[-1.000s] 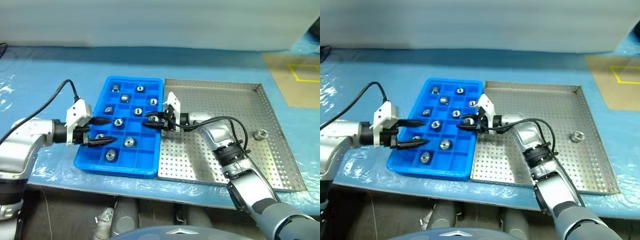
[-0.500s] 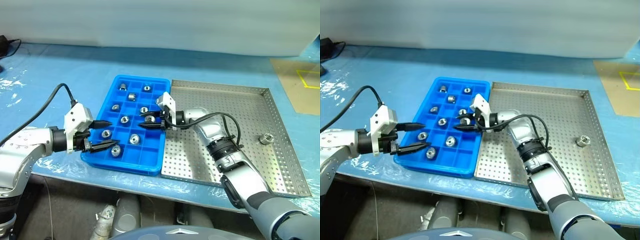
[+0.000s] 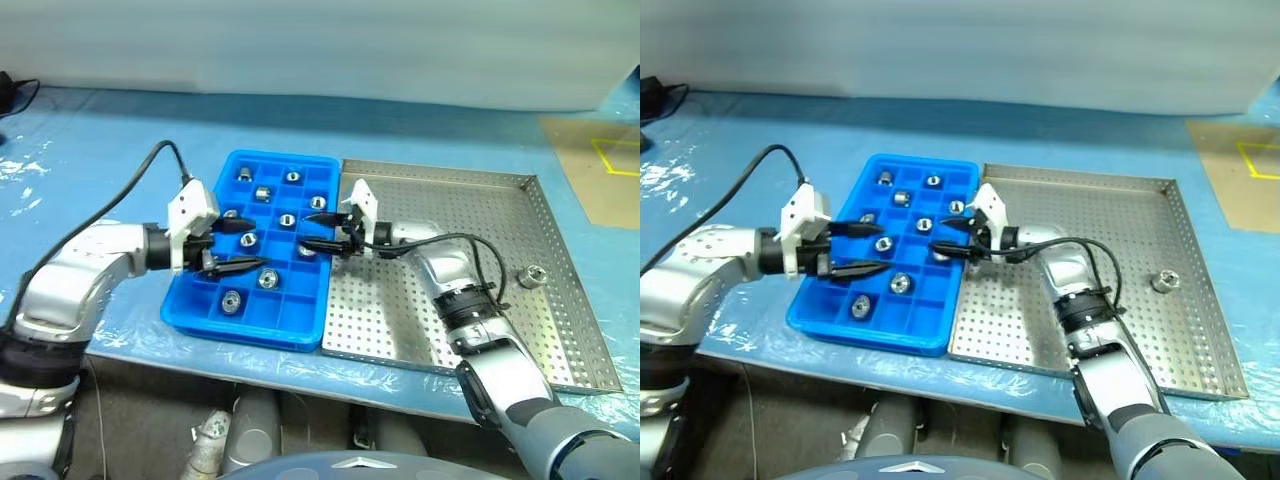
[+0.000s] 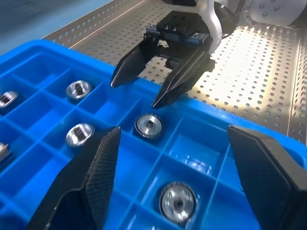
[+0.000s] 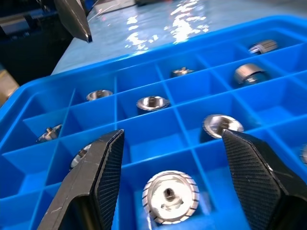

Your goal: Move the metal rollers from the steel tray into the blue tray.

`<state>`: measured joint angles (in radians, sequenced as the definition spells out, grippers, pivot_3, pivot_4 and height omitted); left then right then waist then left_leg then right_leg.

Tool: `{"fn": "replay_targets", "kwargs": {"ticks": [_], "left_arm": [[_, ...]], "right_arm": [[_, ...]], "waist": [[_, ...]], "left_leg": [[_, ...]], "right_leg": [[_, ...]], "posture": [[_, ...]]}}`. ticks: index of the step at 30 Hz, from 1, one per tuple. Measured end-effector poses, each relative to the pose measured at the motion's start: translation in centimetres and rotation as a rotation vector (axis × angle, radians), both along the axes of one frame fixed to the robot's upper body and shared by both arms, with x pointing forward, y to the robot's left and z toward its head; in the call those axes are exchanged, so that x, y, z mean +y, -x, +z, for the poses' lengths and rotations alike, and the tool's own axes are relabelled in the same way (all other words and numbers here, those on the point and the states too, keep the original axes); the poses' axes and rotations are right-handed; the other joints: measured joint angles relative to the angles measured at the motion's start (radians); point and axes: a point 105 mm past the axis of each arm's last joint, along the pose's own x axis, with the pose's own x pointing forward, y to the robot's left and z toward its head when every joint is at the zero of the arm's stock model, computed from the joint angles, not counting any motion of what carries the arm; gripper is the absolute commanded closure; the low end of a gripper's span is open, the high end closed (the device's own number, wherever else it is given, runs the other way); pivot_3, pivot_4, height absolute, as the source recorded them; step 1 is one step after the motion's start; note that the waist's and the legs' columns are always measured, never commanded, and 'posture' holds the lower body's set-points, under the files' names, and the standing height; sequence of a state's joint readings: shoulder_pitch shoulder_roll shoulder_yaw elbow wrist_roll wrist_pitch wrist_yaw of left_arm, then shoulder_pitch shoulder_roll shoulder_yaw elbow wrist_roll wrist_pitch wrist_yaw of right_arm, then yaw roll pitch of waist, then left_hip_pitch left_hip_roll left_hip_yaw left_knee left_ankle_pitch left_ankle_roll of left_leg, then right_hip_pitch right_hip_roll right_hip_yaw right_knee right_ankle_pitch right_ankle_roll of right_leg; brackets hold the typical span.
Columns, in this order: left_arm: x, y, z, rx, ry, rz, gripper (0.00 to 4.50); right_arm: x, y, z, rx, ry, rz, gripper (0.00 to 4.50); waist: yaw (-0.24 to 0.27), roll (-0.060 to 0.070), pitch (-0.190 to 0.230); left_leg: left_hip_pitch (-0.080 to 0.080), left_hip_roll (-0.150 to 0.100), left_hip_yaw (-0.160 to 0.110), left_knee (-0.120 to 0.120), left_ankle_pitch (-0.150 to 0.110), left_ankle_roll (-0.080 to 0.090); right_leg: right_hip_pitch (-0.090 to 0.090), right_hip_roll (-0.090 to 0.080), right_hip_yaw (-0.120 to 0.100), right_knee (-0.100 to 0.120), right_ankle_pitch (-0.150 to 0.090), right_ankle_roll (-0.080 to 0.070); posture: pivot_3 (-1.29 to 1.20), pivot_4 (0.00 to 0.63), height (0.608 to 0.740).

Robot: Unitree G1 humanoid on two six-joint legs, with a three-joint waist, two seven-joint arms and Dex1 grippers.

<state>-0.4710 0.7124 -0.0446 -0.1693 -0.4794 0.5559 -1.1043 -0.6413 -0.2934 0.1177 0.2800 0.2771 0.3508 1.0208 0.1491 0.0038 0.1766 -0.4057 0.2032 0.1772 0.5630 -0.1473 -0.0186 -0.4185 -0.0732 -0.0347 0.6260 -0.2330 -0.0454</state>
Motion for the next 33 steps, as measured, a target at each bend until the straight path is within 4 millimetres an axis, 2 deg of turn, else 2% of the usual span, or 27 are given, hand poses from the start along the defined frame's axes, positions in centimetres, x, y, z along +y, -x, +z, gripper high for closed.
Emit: {"fn": "replay_targets", "kwargs": {"ticks": [2,4,7,10,13,16,20,24,30,33], "left_arm": [[-1.6,-0.6,-0.3,0.001,0.006,-0.054,0.73],[-3.3,-1.2,-1.0,0.010,0.002,-0.112,0.73],[-5.0,-1.5,-1.7,0.040,0.013,-0.180,0.73],[-6.9,-2.1,-1.4,0.035,0.030,-0.261,0.73],[-8.9,-2.5,-1.1,0.020,0.046,-0.331,0.73],[-10.6,-2.6,-1.7,0.025,0.043,-0.393,0.73],[-11.9,-2.3,-2.5,0.040,0.037,-0.455,0.73],[-13.1,-2.1,-2.4,0.016,0.029,-0.513,0.73],[-13.1,-1.8,-2.3,0.012,0.020,-0.546,0.73],[-13.0,-1.7,-2.5,0.013,0.017,-0.546,0.73]], "right_arm": [[-1.5,0.3,1.4,-0.044,-0.019,-0.046,1.17],[-3.7,0.5,1.8,-0.068,-0.006,-0.127,1.17],[-6.8,0.9,0.3,-0.030,0.033,-0.252,1.17],[-9.4,1.5,-1.0,0.006,0.043,-0.388,1.17],[-11.0,2.1,-1.1,-0.001,0.042,-0.486,1.17],[-12.1,3.0,-1.5,0.000,0.048,-0.555,1.17],[-12.7,3.7,-1.9,0.007,0.055,-0.600,1.17],[-14.1,3.3,-1.6,-0.016,0.049,-0.684,1.17],[-17.9,1.8,-2.7,-0.022,0.069,-0.884,1.17],[-20.5,0.5,-3.0,-0.055,0.105,-1.005,1.17]], "waist": [[-0.008,0.000,0.000],[-0.019,-0.001,-0.001],[-0.055,-0.001,-0.001],[-0.081,-0.001,-0.001],[-0.112,-0.001,-0.001],[-0.140,-0.001,-0.001],[-0.163,-0.001,-0.001],[-0.168,-0.001,-0.001],[-0.169,-0.001,-0.001],[-0.170,0.000,-0.001]], "left_leg": [[0.001,0.000,0.000,0.001,0.000,0.001],[0.000,-0.001,0.000,0.001,-0.001,0.001],[0.001,-0.003,0.001,0.001,-0.001,0.002],[0.001,-0.004,0.002,0.001,-0.001,0.002],[0.001,-0.005,0.002,0.003,-0.001,0.003],[0.002,-0.005,0.002,0.003,-0.004,0.007],[0.001,-0.005,0.003,0.006,-0.005,0.010],[0.002,-0.005,0.003,0.009,-0.007,0.012],[0.004,-0.004,0.003,0.010,-0.008,0.015],[0.004,-0.005,0.004,0.011,-0.009,0.016]], "right_leg": [[0.000,0.000,0.002,0.000,0.000,0.000],[0.000,0.000,0.004,-0.001,0.001,0.001],[0.000,0.001,0.005,-0.001,0.001,0.002],[0.000,0.002,0.005,-0.001,0.001,0.002],[0.000,0.002,0.007,-0.001,0.002,0.003],[0.001,0.002,0.007,-0.002,0.002,0.003],[0.001,0.002,0.008,-0.002,0.002,0.003],[0.005,0.002,0.008,-0.003,0.002,0.003],[0.008,0.000,0.008,-0.004,0.002,0.004],[0.009,0.000,0.008,-0.004,0.002,0.003]], "posture": [[-0.07,0.150,0.740],[-0.12,0.150,0.740],[-0.22,0.150,0.740],[-0.31,0.150,0.740],[-0.35,0.150,0.740],[-0.39,0.150,0.740],[-0.43,0.150,0.740],[-0.45,0.150,0.740],[-0.45,0.150,0.740],[-0.43,0.150,0.740]]}}
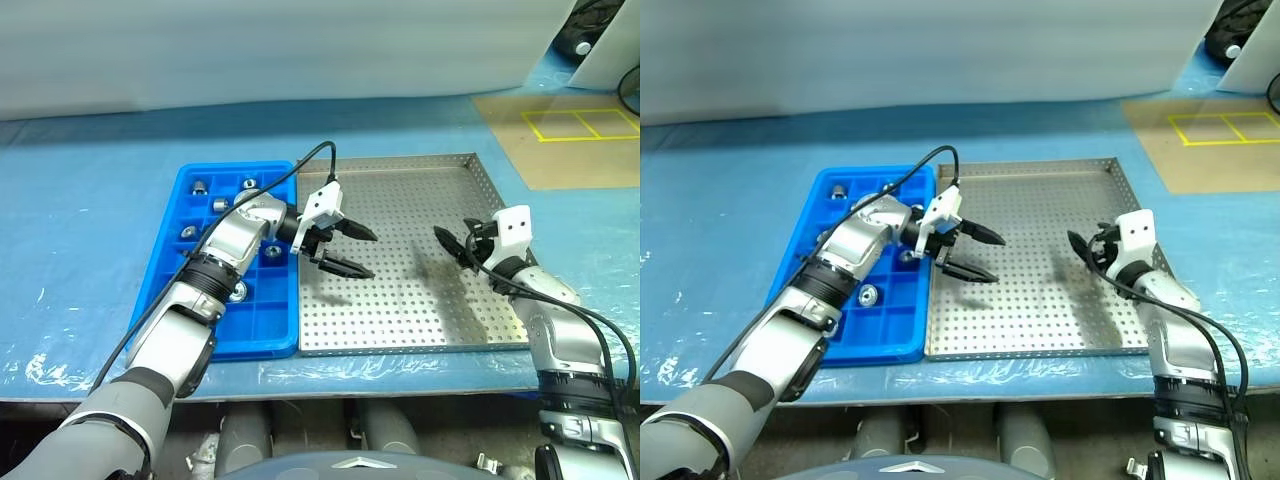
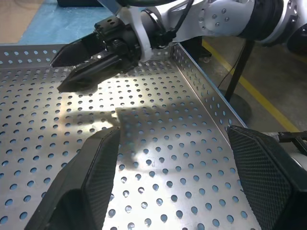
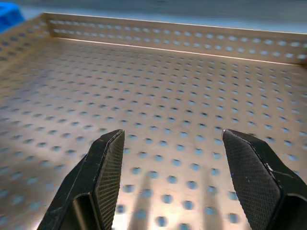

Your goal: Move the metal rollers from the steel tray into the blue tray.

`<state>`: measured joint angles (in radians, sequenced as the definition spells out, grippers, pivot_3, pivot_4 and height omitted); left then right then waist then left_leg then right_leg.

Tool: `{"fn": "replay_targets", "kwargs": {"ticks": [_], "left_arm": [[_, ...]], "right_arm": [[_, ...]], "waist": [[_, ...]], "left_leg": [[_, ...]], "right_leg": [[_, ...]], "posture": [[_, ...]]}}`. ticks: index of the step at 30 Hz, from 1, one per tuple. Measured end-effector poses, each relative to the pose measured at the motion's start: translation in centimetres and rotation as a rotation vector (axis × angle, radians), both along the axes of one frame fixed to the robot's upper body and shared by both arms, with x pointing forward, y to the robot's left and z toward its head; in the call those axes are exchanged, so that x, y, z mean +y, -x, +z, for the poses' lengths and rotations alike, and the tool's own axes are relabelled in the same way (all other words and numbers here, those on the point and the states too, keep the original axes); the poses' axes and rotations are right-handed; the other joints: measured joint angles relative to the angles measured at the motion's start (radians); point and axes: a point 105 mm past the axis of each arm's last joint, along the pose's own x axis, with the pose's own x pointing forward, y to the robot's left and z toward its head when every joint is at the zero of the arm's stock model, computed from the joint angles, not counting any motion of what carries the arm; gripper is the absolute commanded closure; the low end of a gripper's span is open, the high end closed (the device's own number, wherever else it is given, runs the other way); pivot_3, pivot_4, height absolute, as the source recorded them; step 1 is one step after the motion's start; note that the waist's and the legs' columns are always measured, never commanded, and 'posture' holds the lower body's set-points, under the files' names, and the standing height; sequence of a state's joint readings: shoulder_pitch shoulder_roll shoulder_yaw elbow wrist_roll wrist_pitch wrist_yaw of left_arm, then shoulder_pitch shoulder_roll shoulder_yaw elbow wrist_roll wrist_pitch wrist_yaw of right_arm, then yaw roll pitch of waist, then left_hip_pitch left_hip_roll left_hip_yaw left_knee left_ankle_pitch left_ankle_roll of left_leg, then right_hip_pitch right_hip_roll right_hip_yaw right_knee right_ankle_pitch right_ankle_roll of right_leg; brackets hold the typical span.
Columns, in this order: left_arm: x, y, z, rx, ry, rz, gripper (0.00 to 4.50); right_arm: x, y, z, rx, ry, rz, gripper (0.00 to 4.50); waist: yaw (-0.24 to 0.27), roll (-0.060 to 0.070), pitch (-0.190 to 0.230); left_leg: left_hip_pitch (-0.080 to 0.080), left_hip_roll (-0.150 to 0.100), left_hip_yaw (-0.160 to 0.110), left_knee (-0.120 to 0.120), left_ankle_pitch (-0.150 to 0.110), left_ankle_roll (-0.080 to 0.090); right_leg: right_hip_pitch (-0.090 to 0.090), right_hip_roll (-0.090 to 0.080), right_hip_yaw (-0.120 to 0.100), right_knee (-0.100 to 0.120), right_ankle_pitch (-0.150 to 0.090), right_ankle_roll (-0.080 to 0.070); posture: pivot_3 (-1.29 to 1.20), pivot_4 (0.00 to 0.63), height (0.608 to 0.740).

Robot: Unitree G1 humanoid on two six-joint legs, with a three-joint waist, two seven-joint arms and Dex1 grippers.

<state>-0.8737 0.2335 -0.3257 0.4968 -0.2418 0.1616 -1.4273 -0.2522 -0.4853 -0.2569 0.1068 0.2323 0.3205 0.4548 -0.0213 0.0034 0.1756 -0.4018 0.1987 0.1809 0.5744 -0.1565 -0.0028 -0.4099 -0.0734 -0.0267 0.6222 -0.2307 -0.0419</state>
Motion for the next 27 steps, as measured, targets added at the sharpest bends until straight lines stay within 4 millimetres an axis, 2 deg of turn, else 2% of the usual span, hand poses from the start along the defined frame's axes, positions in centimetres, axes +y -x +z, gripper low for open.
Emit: {"fn": "replay_targets", "kwargs": {"ticks": [3,6,13,19,22,26,27], "left_arm": [[0.2,0.1,-0.4,0.012,-0.003,0.006,0.73],[0.4,0.2,-0.5,0.013,-0.006,0.011,0.73],[1.2,0.5,-1.0,0.021,-0.019,0.038,0.73],[1.6,0.7,-1.0,0.017,-0.025,0.050,0.73],[1.8,0.6,-1.1,0.023,-0.031,0.060,0.73],[2.4,0.6,-1.1,0.021,-0.043,0.069,0.73],[2.7,0.5,-1.1,0.021,-0.050,0.074,0.73]], "right_arm": [[-2.0,-0.3,-0.4,-0.006,0.034,-0.084,1.17],[-2.8,-0.5,-1.2,0.004,0.038,-0.120,1.17],[-3.4,-0.4,-3.5,0.063,0.031,-0.129,1.17],[-3.5,-0.6,-3.7,0.055,0.027,-0.130,1.17],[-3.5,-0.6,-3.7,0.053,0.028,-0.123,1.76],[-3.0,-0.7,-3.7,0.054,0.023,-0.099,2.77],[-2.8,-0.7,-3.7,0.055,0.018,-0.083,2.77]], "waist": [[0.000,0.000,0.000],[0.000,0.000,0.000],[0.001,0.000,0.000],[0.002,0.000,0.000],[0.003,0.000,0.000],[0.003,0.000,0.000],[0.003,0.000,0.000]], "left_leg": [[0.000,0.000,0.000,0.000,0.000,0.001],[0.000,0.000,0.000,0.000,-0.001,0.002],[0.000,0.001,0.000,0.001,0.000,0.006],[0.002,0.001,0.000,0.002,-0.002,0.003],[0.002,0.001,0.000,0.002,-0.002,0.003],[0.002,0.001,0.000,0.002,-0.002,0.003],[0.002,0.002,0.000,0.002,-0.002,0.003]], "right_leg": [[0.001,0.000,0.000,-0.001,0.000,0.000],[0.001,0.000,0.000,-0.001,0.000,0.000],[0.002,0.000,0.000,-0.002,0.000,0.000],[0.004,0.000,0.000,-0.002,0.000,0.000],[0.004,0.000,0.000,-0.002,0.000,0.000],[0.004,0.000,0.000,-0.002,0.000,0.000],[0.004,0.000,0.000,-0.002,0.000,0.000]], "posture": [[-0.41,0.150,0.740],[-0.39,0.150,0.740],[-0.36,0.150,0.740],[-0.35,0.150,0.740],[-0.35,0.150,0.740],[-0.34,0.150,0.740],[-0.33,0.150,0.740]]}}
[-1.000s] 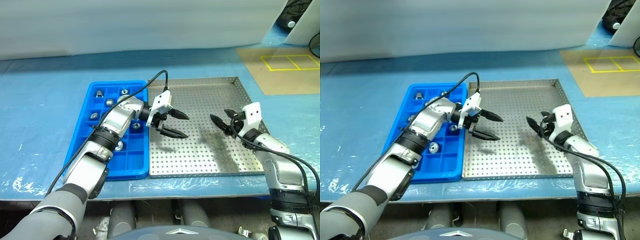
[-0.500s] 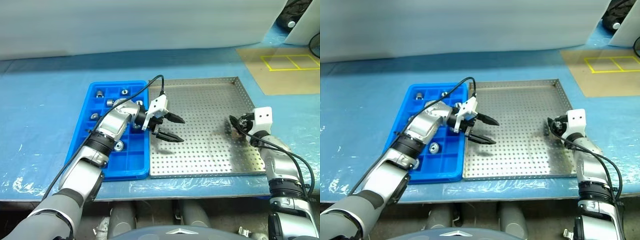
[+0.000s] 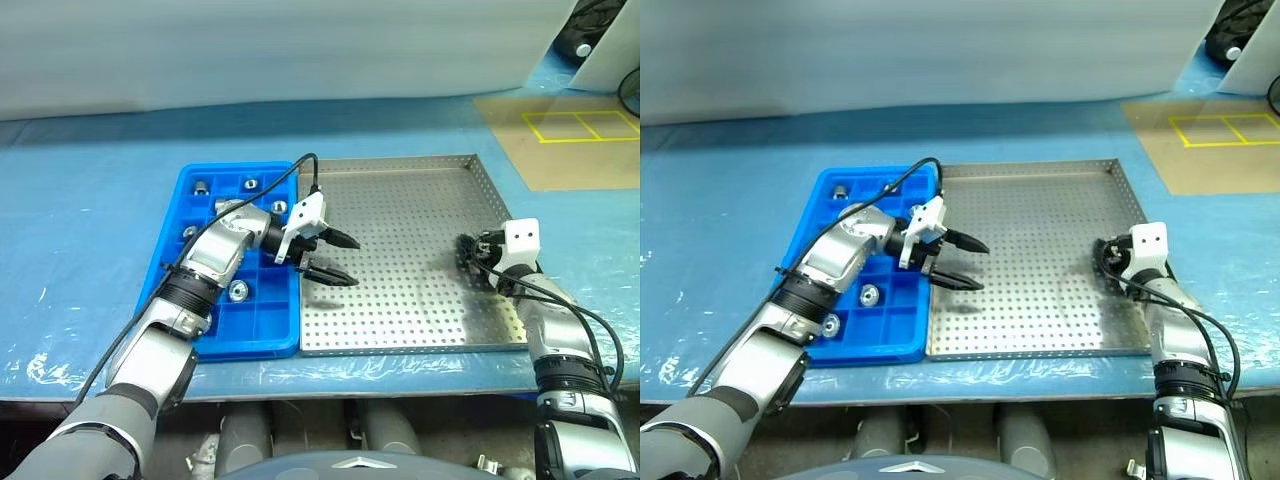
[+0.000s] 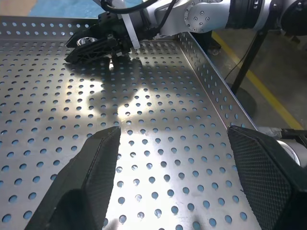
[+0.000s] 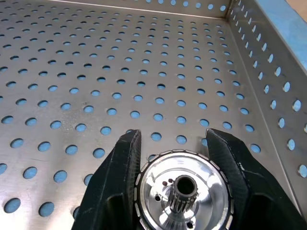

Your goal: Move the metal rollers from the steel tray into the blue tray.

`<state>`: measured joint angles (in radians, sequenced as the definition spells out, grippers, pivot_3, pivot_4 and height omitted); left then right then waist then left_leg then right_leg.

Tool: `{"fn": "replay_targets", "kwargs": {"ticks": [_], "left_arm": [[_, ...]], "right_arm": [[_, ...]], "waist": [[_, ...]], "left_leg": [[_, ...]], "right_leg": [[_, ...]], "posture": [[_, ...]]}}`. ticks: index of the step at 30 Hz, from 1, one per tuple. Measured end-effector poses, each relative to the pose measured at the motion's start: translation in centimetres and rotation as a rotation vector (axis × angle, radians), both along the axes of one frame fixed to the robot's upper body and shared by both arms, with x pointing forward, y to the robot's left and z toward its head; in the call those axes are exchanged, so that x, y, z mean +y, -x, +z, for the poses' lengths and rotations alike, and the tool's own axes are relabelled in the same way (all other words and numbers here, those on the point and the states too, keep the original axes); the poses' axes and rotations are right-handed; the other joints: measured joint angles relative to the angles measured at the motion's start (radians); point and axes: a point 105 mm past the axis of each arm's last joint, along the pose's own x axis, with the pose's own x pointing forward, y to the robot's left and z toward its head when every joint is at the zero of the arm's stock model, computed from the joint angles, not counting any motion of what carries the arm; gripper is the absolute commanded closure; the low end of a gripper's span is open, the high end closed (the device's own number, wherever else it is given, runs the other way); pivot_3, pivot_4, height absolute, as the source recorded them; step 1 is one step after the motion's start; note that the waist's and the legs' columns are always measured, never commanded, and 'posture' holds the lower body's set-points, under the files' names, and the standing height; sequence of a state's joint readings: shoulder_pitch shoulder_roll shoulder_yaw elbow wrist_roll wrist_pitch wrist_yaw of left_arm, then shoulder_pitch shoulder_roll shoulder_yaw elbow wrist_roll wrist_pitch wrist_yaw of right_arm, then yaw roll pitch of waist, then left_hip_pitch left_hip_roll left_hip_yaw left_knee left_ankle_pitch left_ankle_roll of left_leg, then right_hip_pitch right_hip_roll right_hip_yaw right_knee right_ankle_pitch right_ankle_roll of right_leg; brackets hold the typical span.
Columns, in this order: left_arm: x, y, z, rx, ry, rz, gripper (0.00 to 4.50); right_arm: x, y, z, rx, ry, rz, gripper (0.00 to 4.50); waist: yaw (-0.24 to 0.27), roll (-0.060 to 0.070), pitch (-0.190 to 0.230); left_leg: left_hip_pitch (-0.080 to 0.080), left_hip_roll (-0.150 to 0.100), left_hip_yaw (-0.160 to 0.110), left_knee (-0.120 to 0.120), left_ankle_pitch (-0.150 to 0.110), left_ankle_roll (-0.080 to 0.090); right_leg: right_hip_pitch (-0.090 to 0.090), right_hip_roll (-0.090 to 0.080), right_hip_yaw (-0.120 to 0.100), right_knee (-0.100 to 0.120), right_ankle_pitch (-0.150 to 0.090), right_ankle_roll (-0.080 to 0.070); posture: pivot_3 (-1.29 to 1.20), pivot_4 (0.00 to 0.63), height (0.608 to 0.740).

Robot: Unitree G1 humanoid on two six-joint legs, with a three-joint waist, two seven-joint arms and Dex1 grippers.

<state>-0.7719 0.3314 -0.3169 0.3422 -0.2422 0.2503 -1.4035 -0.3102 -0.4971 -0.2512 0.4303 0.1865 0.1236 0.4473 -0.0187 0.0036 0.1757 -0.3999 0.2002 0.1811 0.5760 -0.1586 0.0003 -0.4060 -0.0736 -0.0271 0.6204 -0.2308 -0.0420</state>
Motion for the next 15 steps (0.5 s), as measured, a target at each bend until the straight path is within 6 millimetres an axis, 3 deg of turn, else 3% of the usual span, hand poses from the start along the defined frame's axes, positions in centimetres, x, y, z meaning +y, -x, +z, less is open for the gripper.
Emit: {"fn": "replay_targets", "kwargs": {"ticks": [5,8,11,15], "left_arm": [[1.8,-0.2,-0.1,-0.004,-0.042,0.023,0.73],[3.3,-0.2,-0.3,0.002,-0.070,0.045,0.73],[4.9,-0.4,-0.1,0.004,-0.079,0.092,0.73],[6.8,-0.1,0.5,0.006,-0.066,0.149,0.73]], "right_arm": [[1.3,-0.4,0.1,0.017,0.028,0.054,2.77],[3.1,-0.6,0.2,0.024,0.008,0.119,2.77],[6.6,-1.1,1.0,0.018,-0.044,0.243,2.77],[12.6,-1.4,4.5,-0.040,-0.108,0.496,2.77]], "waist": [[-0.002,0.000,0.000],[-0.003,0.000,0.000],[-0.003,0.001,0.001],[0.005,0.002,0.001]], "left_leg": [[0.001,0.001,0.000,-0.001,0.000,0.000],[0.001,0.001,0.000,-0.002,0.000,-0.001],[0.001,0.001,0.000,-0.004,0.001,-0.002],[0.000,0.001,0.000,-0.007,0.001,-0.002]], "right_leg": [[0.000,0.000,0.000,0.000,0.000,0.000],[-0.001,0.000,0.000,0.000,0.000,0.000],[-0.002,0.000,0.000,0.000,0.000,0.000],[-0.004,0.000,0.000,-0.001,0.000,0.000]], "posture": [[-0.31,0.150,0.740],[-0.28,0.150,0.740],[-0.24,0.150,0.740],[-0.16,0.150,0.740]]}}
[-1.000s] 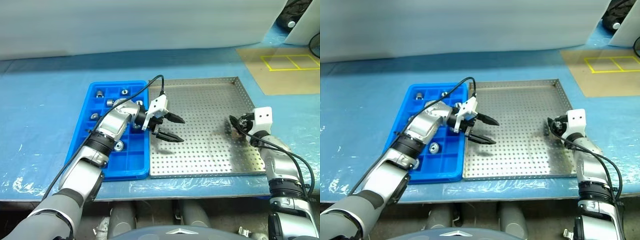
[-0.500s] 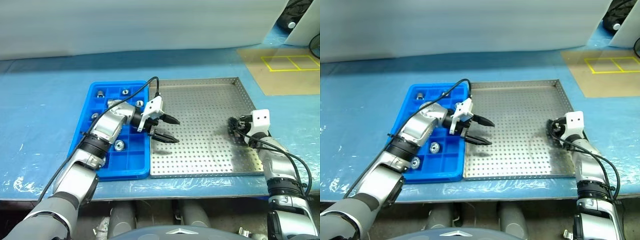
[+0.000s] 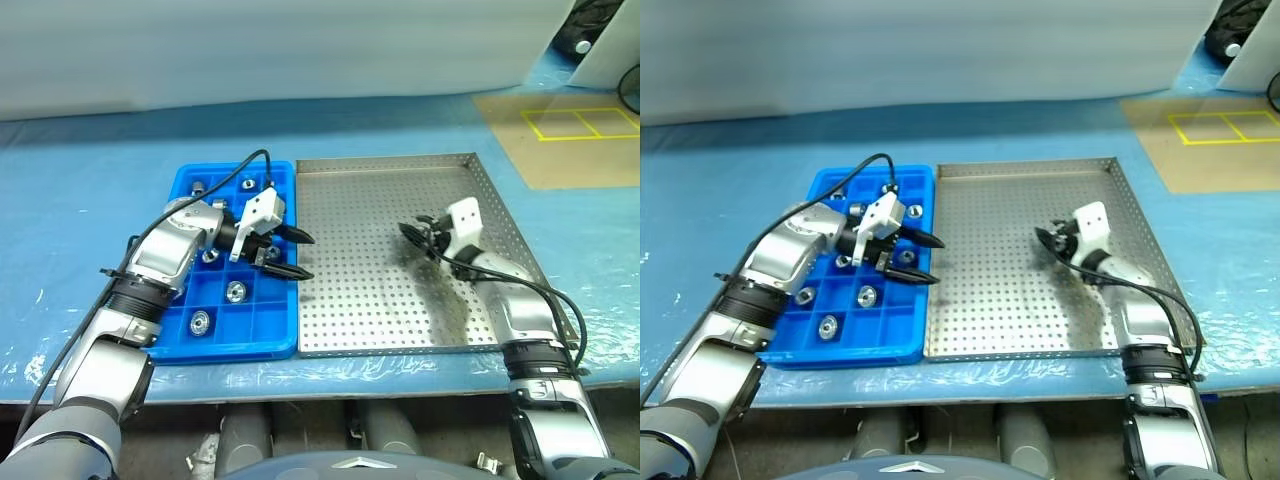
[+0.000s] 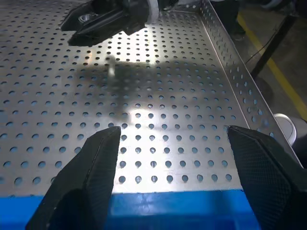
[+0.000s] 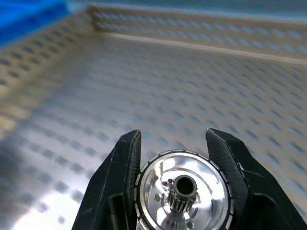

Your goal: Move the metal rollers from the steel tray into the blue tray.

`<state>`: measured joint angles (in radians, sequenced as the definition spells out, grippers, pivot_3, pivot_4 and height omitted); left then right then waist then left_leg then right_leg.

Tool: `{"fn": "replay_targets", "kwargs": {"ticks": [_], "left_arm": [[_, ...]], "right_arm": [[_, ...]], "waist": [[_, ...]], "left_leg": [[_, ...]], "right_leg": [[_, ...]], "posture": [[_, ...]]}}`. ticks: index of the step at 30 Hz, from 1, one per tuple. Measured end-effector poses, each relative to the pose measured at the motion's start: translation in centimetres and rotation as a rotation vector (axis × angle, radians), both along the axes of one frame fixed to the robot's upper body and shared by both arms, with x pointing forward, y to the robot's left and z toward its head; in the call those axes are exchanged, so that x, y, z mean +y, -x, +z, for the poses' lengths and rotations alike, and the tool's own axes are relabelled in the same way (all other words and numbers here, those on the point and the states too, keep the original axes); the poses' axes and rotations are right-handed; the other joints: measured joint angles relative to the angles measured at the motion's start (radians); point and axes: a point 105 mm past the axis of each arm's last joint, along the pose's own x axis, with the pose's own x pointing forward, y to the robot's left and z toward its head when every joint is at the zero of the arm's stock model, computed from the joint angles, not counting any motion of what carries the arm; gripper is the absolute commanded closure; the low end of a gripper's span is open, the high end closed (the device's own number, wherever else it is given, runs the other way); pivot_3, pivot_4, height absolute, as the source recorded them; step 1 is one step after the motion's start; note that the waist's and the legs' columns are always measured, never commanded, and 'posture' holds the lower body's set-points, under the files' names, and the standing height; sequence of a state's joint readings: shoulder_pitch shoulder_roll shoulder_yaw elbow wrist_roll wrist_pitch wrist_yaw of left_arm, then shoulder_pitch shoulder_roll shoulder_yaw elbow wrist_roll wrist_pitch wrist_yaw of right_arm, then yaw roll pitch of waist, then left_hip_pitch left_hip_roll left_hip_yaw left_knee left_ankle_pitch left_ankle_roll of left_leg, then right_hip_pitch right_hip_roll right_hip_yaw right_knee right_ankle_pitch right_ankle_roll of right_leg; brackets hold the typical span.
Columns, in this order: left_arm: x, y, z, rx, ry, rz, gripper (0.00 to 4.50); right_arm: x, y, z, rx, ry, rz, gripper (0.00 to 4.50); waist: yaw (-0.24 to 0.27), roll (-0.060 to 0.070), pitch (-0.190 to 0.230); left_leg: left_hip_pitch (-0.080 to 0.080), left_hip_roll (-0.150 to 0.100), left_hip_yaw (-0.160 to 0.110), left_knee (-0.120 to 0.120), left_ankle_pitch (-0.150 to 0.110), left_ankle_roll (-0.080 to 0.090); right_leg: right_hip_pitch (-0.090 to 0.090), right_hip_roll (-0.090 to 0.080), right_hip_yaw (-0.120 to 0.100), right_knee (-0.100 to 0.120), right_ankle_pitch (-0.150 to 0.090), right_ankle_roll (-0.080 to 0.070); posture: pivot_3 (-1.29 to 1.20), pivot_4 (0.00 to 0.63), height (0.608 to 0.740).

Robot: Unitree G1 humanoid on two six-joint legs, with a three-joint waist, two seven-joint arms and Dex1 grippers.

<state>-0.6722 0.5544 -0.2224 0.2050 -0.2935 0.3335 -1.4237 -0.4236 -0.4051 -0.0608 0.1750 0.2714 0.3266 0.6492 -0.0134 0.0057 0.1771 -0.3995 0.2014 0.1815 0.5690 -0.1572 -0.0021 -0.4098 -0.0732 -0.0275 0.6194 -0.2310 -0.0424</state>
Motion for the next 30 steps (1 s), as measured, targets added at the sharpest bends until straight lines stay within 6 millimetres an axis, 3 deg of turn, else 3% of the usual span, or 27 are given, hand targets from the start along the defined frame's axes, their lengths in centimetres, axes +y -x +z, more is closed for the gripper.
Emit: {"fn": "replay_targets", "kwargs": {"ticks": [4,9,12,22,30], "left_arm": [[2.3,0.0,0.5,0.002,0.005,0.104,0.73],[5.1,0.9,1.4,-0.030,-0.007,0.226,0.73],[6.4,2.4,0.8,0.001,-0.010,0.293,0.73],[6.8,7.4,0.8,0.074,0.048,0.410,0.73],[7.1,8.7,0.2,0.108,0.036,0.467,0.73]], "right_arm": [[5.4,1.2,3.2,-0.035,-0.039,0.281,2.77],[9.8,4.7,1.5,0.111,-0.003,0.638,2.77],[10.9,6.2,0.3,0.184,0.026,0.782,2.77],[14.1,7.8,0.0,0.232,0.036,1.031,2.77],[14.6,10.0,-0.7,0.373,0.012,1.193,2.77]], "waist": [[0.014,0.000,0.000],[0.054,0.000,0.000],[0.072,0.000,0.000],[0.137,-0.001,0.000],[0.176,-0.001,0.000]], "left_leg": [[0.000,0.000,0.000,-0.004,0.001,-0.002],[-0.002,0.000,0.000,-0.006,0.002,-0.003],[-0.006,0.000,0.000,-0.007,0.003,-0.004],[-0.005,0.002,-0.002,-0.007,0.005,-0.008],[-0.005,0.002,-0.003,-0.007,0.005,-0.009]], "right_leg": [[-0.001,0.000,-0.001,-0.001,0.000,0.000],[-0.003,0.000,-0.002,-0.003,-0.001,-0.001],[-0.008,0.000,-0.002,-0.001,-0.001,-0.001],[-0.009,0.000,-0.003,0.003,-0.001,-0.002],[-0.009,0.000,-0.003,0.003,-0.001,-0.002]], "posture": [[-0.07,0.150,0.740],[0.08,0.150,0.740],[0.14,0.150,0.740],[0.31,0.150,0.740],[0.35,0.150,0.740]]}}
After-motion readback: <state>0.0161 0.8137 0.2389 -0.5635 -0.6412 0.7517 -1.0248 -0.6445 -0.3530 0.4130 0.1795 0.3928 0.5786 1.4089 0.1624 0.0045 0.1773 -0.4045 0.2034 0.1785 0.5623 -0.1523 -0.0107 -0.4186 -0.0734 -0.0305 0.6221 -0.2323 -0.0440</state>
